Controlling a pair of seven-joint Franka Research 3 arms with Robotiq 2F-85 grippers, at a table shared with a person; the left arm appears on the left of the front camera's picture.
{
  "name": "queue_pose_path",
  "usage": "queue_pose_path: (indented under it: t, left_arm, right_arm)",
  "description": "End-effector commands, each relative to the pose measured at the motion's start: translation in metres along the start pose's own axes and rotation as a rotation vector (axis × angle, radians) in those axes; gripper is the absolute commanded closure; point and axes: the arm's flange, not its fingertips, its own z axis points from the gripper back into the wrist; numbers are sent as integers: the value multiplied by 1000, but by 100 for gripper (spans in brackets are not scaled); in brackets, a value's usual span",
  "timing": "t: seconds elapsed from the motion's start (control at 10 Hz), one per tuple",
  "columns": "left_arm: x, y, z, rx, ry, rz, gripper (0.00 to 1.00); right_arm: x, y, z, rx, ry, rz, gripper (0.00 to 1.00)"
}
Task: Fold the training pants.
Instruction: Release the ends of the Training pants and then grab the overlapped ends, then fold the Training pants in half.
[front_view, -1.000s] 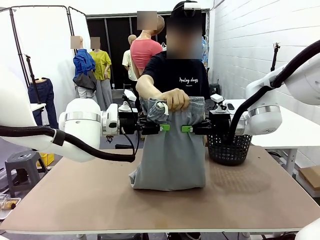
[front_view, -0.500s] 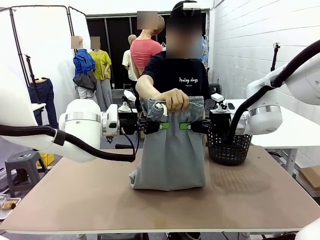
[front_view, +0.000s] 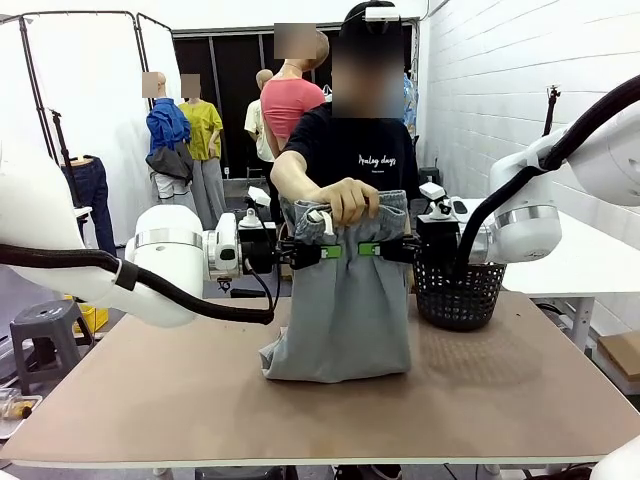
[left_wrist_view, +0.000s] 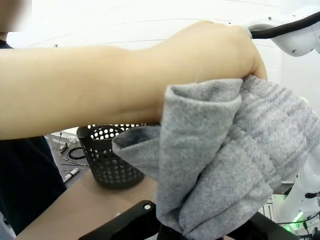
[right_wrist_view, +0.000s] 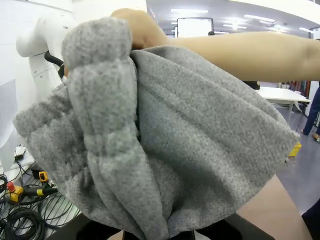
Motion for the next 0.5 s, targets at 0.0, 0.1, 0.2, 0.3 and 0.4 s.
queue_pose_path:
  t: [0.0,0.1,0.2,0.3,0.4]
  left_arm:
    - [3,-4,-1,24,27,-18,100]
    - [3,-4,-1,24,27,-18,100]
    - [3,-4,-1,24,27,-18,100]
    - [3,-4,-1,24,27,-18,100]
    - [3,-4,-1,24,27,-18,100]
  right_arm:
    - [-5,5,1,1,-18,-8,100]
    - [-5,5,1,1,-18,-8,100]
    - [-5,5,1,1,-18,-8,100]
    - [-5,5,1,1,-18,-8,100]
    - [-5,5,1,1,-18,-8,100]
